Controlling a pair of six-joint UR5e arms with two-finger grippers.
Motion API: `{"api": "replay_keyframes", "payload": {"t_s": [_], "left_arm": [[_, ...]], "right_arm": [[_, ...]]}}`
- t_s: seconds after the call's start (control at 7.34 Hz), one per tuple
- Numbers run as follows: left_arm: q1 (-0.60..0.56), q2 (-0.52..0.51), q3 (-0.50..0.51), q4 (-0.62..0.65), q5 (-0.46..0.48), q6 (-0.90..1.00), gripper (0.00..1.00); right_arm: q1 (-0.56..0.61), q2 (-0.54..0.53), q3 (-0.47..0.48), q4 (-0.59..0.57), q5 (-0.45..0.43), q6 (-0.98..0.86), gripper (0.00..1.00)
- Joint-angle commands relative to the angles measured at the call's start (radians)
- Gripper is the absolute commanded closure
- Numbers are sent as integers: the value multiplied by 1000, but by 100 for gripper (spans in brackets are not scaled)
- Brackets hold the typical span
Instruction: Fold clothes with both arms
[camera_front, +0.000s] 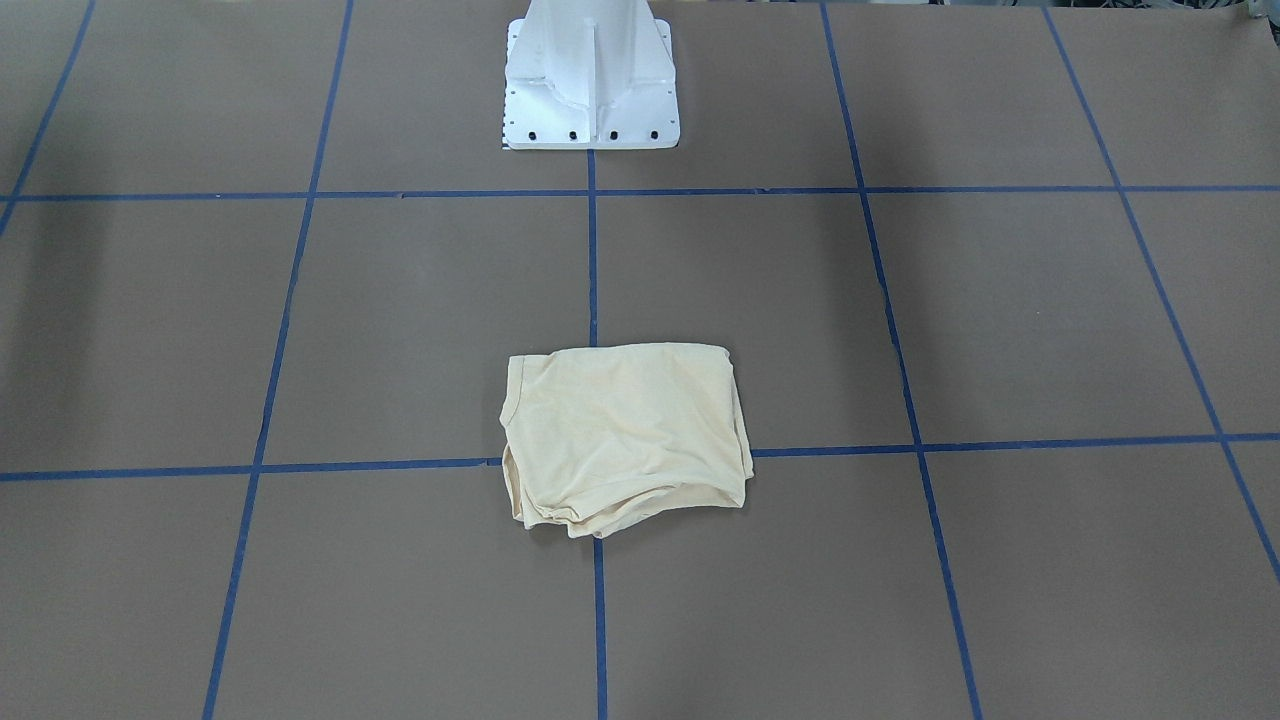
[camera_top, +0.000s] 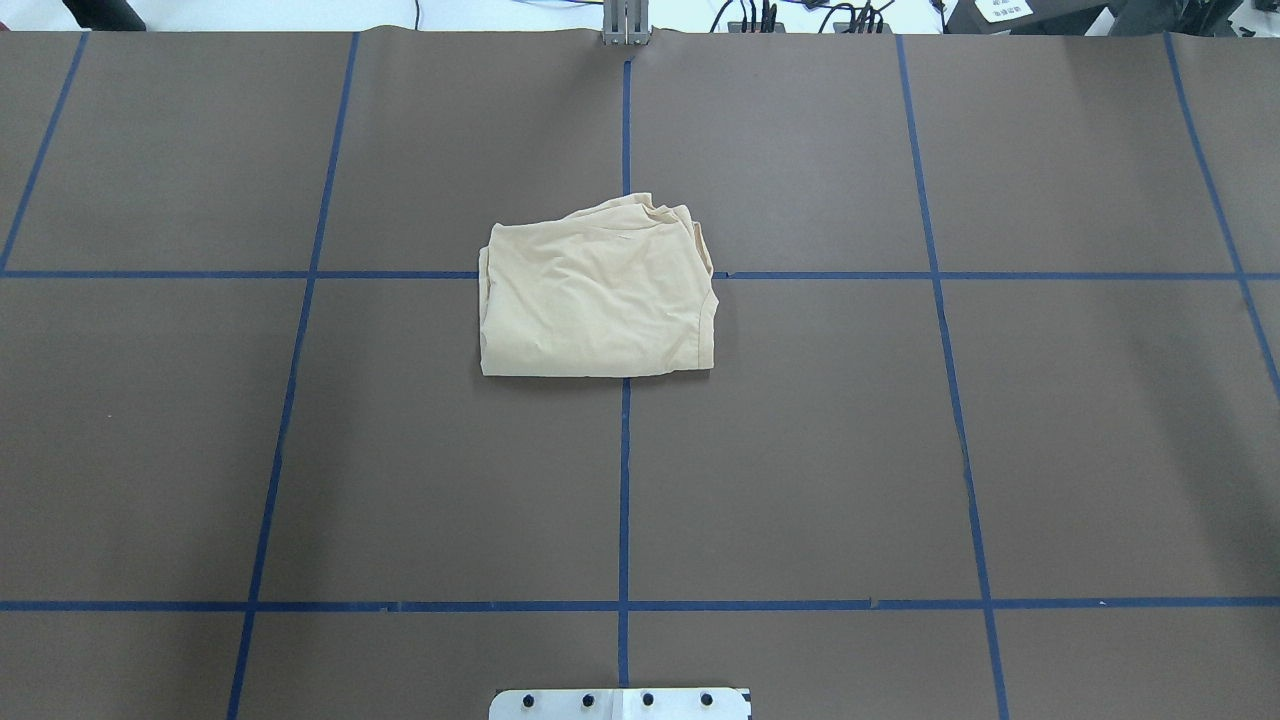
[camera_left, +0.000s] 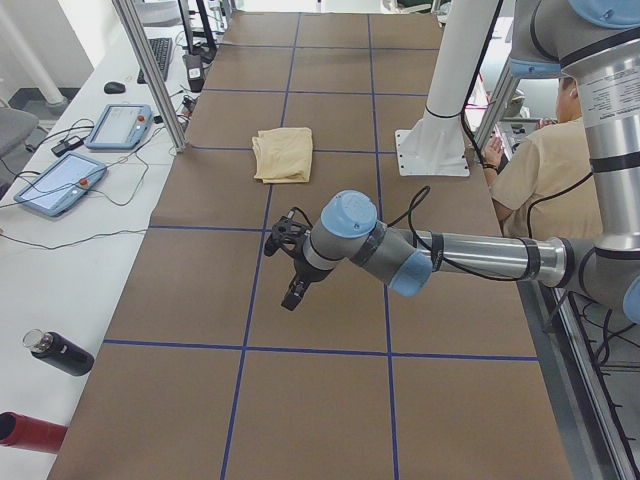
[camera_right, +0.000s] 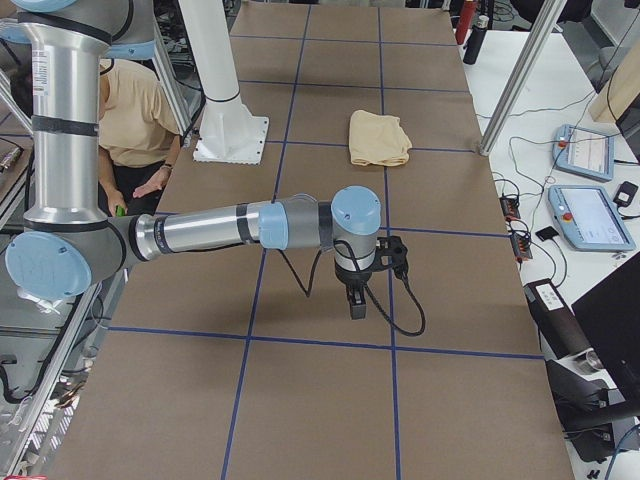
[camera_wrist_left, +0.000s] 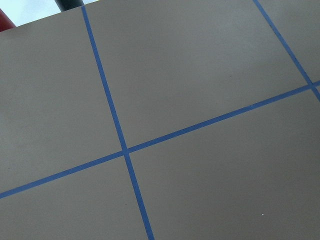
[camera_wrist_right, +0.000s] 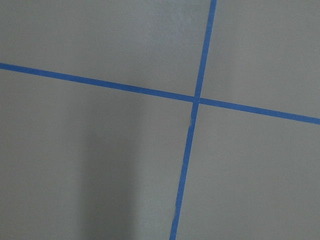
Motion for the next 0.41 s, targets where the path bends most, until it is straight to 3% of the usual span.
{"api": "replay_keyframes", "payload": {"t_s": [0.0,0.27], "left_arm": [[1,-2,0,0,0,0,0],[1,-7,-2,0,0,-1,0]], "right_arm": [[0,-5,6,-1,0,0,0],[0,-5,10,-1,0,0,0]]}}
